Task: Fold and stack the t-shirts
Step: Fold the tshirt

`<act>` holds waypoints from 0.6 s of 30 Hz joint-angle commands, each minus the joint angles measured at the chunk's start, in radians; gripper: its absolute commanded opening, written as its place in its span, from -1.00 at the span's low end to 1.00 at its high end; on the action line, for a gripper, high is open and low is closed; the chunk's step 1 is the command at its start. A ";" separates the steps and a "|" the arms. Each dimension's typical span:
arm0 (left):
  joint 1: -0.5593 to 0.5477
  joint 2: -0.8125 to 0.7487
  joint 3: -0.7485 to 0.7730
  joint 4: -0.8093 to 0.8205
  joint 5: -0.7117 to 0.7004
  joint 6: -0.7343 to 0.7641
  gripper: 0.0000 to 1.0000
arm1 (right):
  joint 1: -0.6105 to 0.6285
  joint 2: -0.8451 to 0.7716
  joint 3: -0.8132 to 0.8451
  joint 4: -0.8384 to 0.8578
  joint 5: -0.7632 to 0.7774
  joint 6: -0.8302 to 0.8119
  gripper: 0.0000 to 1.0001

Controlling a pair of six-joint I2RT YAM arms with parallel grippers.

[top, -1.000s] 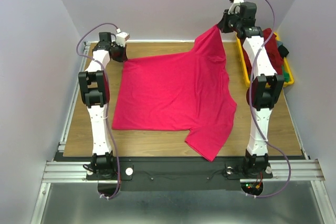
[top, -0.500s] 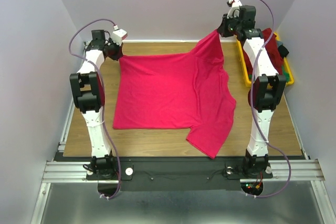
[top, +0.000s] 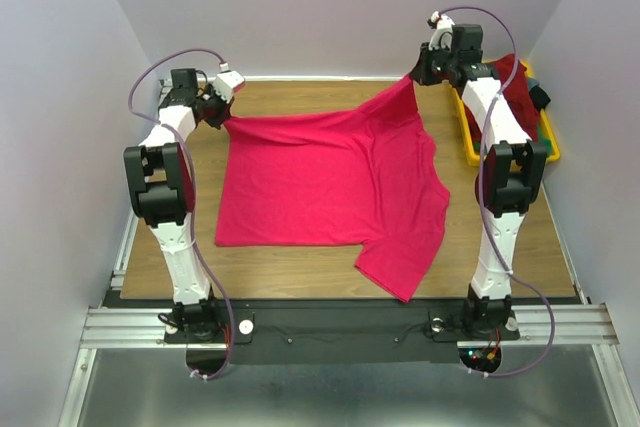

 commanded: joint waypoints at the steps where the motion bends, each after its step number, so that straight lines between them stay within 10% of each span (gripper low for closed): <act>1: 0.014 -0.116 -0.058 0.069 0.025 0.068 -1.00 | 0.007 -0.102 -0.046 0.013 -0.023 -0.020 -0.99; 18: 0.022 -0.258 -0.262 0.208 0.076 0.117 -1.00 | 0.007 -0.237 -0.187 -0.029 -0.041 -0.061 -0.99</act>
